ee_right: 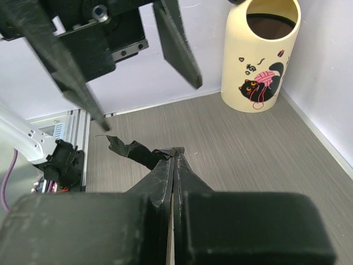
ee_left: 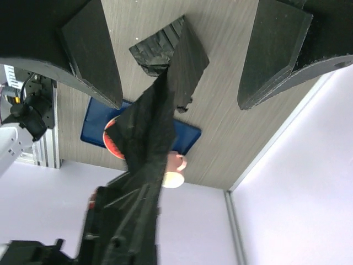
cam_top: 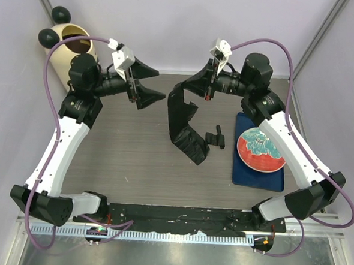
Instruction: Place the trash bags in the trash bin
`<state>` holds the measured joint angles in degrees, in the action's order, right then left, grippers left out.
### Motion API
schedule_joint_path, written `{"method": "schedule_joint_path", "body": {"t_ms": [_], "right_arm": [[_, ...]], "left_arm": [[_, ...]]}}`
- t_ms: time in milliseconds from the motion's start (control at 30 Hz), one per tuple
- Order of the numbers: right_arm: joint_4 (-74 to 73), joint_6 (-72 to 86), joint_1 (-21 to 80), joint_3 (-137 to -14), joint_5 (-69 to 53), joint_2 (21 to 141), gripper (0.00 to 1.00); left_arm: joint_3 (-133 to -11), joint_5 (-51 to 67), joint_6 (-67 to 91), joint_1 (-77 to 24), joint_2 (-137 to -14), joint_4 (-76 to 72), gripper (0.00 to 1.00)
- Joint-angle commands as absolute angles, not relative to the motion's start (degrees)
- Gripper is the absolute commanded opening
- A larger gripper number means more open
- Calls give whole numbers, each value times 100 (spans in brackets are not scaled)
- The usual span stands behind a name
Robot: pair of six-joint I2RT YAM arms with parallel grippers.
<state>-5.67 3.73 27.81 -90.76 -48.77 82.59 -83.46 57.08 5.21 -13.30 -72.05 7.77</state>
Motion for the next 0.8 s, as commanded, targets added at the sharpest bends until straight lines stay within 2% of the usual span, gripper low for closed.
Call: {"method": "schedule_joint_path", "body": {"t_ms": [0, 200, 333, 433, 467, 633, 667, 767], "right_arm": [[-457, 246, 2839, -9123, -4843, 8165, 1], [-413, 299, 2909, -9167, -4817, 8244, 1], [-404, 316, 2953, -9202, -4781, 8279, 1], [-404, 316, 2988, -9193, -4755, 8297, 1], [-413, 351, 2988, -9202, -4737, 8297, 1], [-395, 378, 3023, -9211, -4685, 8314, 1], [-396, 387, 3015, -9228, -4667, 8314, 1], [-413, 413, 3023, -9263, -4509, 8358, 1]], "left_arm": [[-8429, 5810, -657, -1810, -6909, 949, 90], [-8332, 5502, -1195, -2153, -6864, 1037, 85], [-8315, 5318, -1300, -2311, -6908, 1125, 72], [-8297, 5081, -1389, -2426, -6900, 1125, 59], [-8297, 5045, -1389, -2461, -6917, 1134, 50], [-8253, 4922, -1424, -2514, -6873, 1134, 33], [-8244, 4965, -1424, -2505, -6864, 1142, 21], [-8078, 5290, -1538, -2522, -6698, 1151, 5]]}}
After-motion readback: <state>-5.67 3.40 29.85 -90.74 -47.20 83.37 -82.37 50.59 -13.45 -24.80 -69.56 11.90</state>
